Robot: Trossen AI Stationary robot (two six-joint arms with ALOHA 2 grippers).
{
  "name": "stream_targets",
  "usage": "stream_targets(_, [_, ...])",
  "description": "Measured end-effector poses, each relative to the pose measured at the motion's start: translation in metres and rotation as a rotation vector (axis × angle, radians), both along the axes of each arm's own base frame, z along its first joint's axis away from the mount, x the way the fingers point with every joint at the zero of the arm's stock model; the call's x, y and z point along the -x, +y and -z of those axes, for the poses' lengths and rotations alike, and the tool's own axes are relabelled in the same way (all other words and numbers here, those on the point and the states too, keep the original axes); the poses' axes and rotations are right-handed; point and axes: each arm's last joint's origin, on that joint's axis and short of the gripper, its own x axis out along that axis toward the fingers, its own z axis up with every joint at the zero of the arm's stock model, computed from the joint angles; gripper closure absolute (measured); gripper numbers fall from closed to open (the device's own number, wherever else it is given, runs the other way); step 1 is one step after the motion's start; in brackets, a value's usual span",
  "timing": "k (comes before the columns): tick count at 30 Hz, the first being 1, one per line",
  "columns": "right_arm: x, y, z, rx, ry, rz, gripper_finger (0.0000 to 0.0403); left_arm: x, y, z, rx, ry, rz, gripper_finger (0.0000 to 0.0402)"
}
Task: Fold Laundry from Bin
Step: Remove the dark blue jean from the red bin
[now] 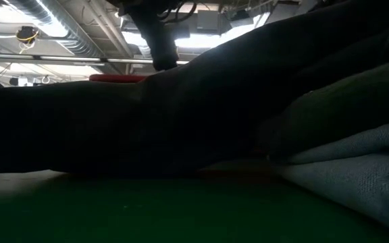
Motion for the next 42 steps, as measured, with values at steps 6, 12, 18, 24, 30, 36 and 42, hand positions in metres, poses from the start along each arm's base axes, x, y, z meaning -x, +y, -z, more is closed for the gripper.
stream_targets(6, [-0.001, 0.000, 0.006, 0.000, 0.007, 0.000, 0.0240, -0.002, 0.000, -0.002, 0.012, -0.031, 0.026, 0.0293])
stream_targets(12, [-0.002, 0.000, 0.007, 0.000, -0.008, 0.000, 0.0240, -0.003, -0.001, -0.002, 0.038, -0.049, 0.055, 0.0386])
stream_targets(18, [-0.002, 0.000, 0.007, -0.015, -0.018, 0.026, 0.0240, -0.004, -0.003, -0.009, 0.005, -0.079, 0.043, 0.0398])
stream_targets(24, [-0.002, -0.004, 0.006, 0.036, -0.040, 0.170, 0.0240, -0.006, -0.013, -0.050, -0.021, -0.130, 0.059, 0.0399])
stream_targets(30, [-0.006, -0.007, -0.002, 0.078, -0.142, 0.262, 0.0240, 0.000, -0.033, -0.098, 0.008, -0.167, 0.080, 0.0400])
stream_targets(36, [-0.016, -0.007, -0.020, 0.099, -0.344, 0.241, 0.0240, 0.017, -0.056, -0.135, 0.093, -0.193, 0.064, 0.0401])
stream_targets(42, [-0.019, -0.007, -0.029, 0.169, -0.414, 0.201, 0.0240, 0.039, -0.076, -0.160, 0.224, -0.200, 0.047, 0.0401])
